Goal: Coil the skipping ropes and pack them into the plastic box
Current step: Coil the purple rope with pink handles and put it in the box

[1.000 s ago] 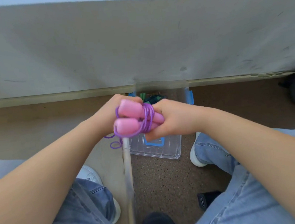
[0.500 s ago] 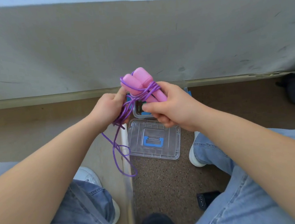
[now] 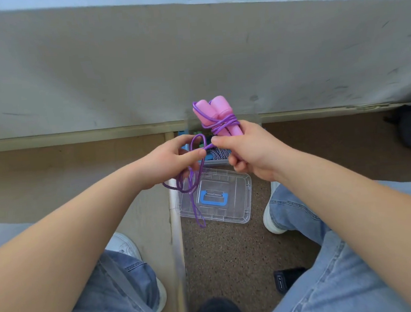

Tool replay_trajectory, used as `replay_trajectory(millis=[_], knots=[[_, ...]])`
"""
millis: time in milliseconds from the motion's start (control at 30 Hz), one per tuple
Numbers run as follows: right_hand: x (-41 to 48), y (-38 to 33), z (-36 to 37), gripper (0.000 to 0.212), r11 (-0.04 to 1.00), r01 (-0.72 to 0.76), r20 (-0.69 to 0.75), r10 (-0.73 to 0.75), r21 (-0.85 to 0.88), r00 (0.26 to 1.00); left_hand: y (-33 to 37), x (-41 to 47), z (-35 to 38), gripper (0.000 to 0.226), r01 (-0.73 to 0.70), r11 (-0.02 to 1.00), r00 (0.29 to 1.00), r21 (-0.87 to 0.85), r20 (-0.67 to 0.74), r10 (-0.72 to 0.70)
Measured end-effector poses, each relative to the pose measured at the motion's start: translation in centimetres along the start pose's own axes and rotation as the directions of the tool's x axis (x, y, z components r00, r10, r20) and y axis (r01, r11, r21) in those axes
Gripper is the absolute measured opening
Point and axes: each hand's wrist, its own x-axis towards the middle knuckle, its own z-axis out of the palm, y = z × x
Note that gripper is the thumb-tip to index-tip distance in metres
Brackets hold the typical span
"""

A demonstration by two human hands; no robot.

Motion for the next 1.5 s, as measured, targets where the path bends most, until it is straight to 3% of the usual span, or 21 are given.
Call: replay_trajectory(millis=[167, 300, 500, 667, 733, 900, 1033, 1167, 1333, 1400, 1500], knots=[[0.3, -0.2, -0.3, 0.022, 0.995, -0.026, -0.031, 0.030, 0.099, 0.999, 0.1, -0.2, -0.2, 0.045, -0.075, 0.997, 0.997, -0.022, -0.011, 0.075], [0.8, 0.3, -0.9, 0.018, 0.997, -0.023, -0.014, 0.022, -0.076, 1.000, 0.0, -0.1, -0.9, 0.023, -0.069, 0.998, 0.997, 0.013, -0.035, 0.070], [1.0, 0.5, -1.3, 0.019, 0.969, 0.001, 0.036, 0.008, -0.247, 0.999, -0.5, 0.4, -0.9, 0.013, -0.055, 0.958, 0.968, 0.283, -0.219, 0.120], [1.2, 0.2, -1.5, 0.018, 0.984, 0.007, 0.013, -0.005, -0.177, 1.000, -0.6, 0.1, -0.8, 0.022, -0.108, 0.805, 0.952, 0.583, -0.172, 0.252], [1.1, -0.1, -1.6, 0.017, 0.986, 0.015, -0.004, -0.016, -0.164, 1.000, -0.9, 0.2, -0.7, 0.029, -0.121, 0.771, 0.943, 0.625, -0.170, 0.286], [1.4, -0.2, -2.4, 0.018, 0.981, 0.016, -0.149, -0.046, -0.192, 0.988, -0.1, 0.0, -1.2, 0.029, -0.046, 0.872, 0.945, 0.487, -0.262, 0.196], [1.2, 0.7, -1.8, 0.022, 0.964, 0.020, -0.118, -0.053, -0.266, 0.992, -0.7, 0.2, -1.0, 0.034, 0.029, 0.922, 0.947, 0.387, -0.307, 0.099], [1.0, 0.5, -1.3, 0.022, 0.987, 0.059, -0.037, -0.065, -0.148, 0.997, -0.5, 0.6, -1.3, 0.032, 0.011, 1.000, 0.947, -0.001, -0.321, -0.011], [0.0, 0.0, -0.4, 0.013, 0.988, 0.034, 0.163, -0.058, 0.150, 0.985, -0.3, 0.5, -0.8, 0.015, 0.003, 0.984, 0.961, -0.179, -0.273, -0.053], [-0.2, -0.2, -0.3, 0.014, 0.989, 0.029, 0.185, -0.057, 0.148, 0.981, -0.1, 0.6, -0.7, 0.018, 0.026, 0.946, 0.947, -0.322, -0.296, -0.127], [-0.1, -0.3, -0.3, 0.025, 0.999, 0.037, 0.163, -0.035, -0.008, 0.986, 0.5, 0.8, -0.9, 0.016, -0.008, 0.816, 0.946, -0.578, -0.268, -0.180]])
